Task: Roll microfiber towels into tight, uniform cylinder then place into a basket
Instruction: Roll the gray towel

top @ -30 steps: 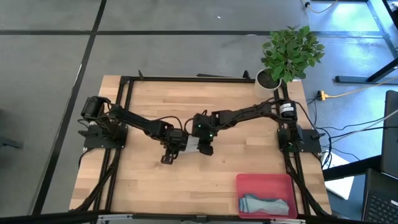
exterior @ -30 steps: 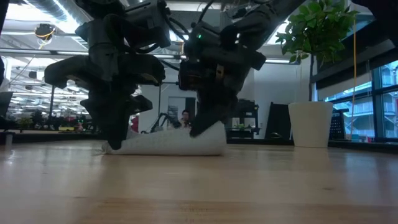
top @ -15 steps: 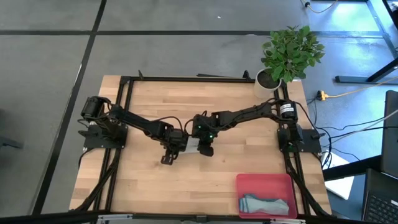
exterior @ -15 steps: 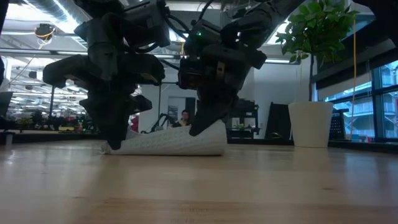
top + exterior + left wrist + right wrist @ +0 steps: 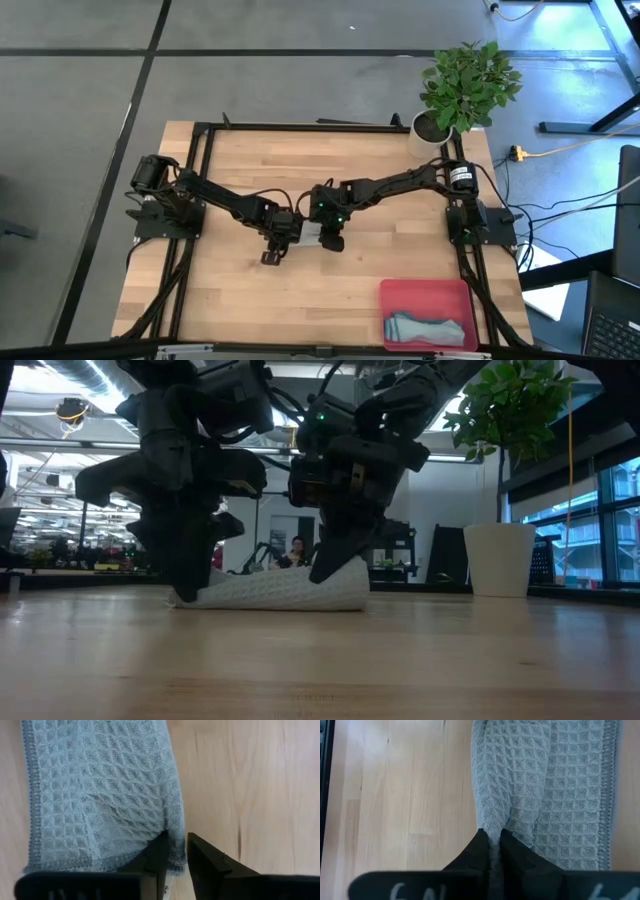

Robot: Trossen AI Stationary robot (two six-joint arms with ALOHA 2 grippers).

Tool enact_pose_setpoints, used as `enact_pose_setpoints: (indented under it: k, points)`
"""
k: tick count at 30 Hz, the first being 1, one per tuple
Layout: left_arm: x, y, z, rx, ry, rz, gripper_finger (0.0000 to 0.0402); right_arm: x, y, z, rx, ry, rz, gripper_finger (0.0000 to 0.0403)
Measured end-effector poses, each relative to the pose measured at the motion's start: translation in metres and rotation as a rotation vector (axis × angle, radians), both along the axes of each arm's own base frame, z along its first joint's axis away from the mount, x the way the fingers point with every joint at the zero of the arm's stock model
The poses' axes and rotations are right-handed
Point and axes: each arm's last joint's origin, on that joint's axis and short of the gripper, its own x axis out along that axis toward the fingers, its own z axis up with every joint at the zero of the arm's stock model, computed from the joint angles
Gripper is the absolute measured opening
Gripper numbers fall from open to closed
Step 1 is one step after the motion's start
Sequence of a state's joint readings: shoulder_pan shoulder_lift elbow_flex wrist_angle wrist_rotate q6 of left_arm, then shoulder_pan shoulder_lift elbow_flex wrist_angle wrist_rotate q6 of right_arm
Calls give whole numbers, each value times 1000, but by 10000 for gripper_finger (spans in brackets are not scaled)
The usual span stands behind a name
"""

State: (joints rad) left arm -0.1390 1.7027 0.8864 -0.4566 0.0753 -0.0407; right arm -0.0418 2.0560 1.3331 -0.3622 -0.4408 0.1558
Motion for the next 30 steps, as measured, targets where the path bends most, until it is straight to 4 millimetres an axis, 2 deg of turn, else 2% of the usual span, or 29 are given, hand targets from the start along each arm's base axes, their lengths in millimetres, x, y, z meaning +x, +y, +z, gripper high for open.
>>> enact_pose_setpoints:
  k: [4, 10, 22, 30]
  points:
    - [-1, 0, 0, -28, 8, -32, 65, 0, 0, 0, 0, 1, 0, 31]
    - [-2, 0, 3, -16, -1, -78, 7, 0, -1, 0, -2, 0, 0, 31]
    - [-9, 1, 24, -15, -50, -82, 0, 0, -1, 0, -5, -3, -2, 31]
    - [-13, 14, 42, -17, -108, -39, 0, 0, -2, -1, -35, 3, -20, 31]
